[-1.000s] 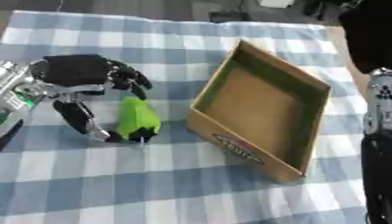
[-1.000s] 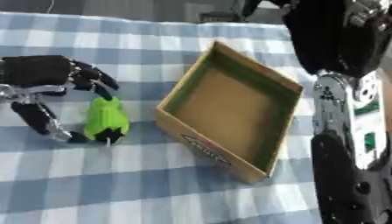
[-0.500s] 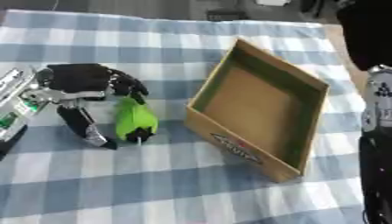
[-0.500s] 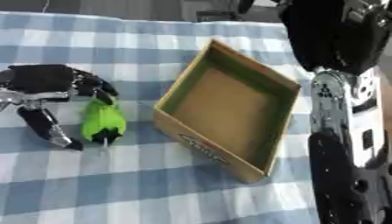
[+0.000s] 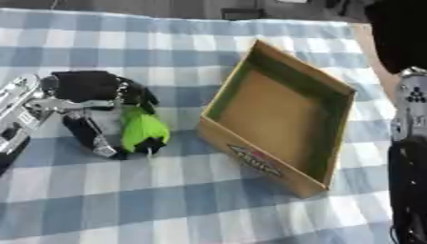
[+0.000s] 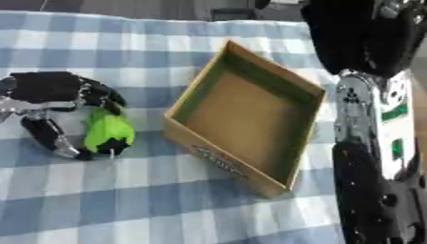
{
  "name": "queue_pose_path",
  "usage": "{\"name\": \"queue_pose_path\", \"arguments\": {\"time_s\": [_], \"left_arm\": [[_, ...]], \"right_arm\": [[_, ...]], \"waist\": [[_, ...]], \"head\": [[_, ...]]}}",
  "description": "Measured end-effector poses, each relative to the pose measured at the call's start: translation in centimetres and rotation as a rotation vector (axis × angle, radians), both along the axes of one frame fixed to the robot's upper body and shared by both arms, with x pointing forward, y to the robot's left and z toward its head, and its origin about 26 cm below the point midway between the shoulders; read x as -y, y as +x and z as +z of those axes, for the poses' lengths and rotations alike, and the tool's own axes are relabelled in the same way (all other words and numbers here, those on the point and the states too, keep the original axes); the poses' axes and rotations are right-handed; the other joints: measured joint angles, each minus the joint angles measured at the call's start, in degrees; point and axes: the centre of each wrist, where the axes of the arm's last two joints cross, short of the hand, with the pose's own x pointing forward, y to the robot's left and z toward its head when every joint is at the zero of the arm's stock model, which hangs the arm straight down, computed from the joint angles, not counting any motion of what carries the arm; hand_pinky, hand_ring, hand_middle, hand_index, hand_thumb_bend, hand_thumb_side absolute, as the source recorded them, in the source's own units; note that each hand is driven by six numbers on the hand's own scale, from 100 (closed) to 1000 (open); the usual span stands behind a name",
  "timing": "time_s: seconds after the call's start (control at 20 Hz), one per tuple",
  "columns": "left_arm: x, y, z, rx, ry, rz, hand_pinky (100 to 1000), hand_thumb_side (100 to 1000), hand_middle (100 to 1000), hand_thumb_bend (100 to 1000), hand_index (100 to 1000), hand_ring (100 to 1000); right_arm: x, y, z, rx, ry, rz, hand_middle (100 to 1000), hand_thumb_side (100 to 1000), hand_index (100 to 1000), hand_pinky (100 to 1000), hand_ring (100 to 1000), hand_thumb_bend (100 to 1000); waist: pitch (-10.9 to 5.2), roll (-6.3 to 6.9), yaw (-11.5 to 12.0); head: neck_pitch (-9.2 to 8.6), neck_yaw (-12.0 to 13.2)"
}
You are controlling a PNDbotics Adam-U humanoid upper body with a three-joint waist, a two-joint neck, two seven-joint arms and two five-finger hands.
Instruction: Pick up objects on the table and place them in the box.
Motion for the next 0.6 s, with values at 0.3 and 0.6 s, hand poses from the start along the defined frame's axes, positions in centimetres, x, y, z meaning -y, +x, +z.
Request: {"name": "queue_pose_path", "arguments": {"time_s": [0.3,0.6], "left_arm": [[0.02,0.25,0.06,0.023,-0.005,-0.014,100,533,810,440,814,807],[0.27,0.61,0.27,0.045,-0.031,-0.028,100,557,738,478,762,700]], "right_arm": [[-0.15,-0.02,0.01,0.0,-0.002,0.006,686,941,836,483,568,100],[-0.23,-0.03,0.13,0.003,-0.001,0.012,685,941,835,483,567,100]], "waist": [[0.08,0.0,-0.06],[0.17,-0.11,-0.14]], "head": [[0.0,0.0],[0.0,0.0]]}}
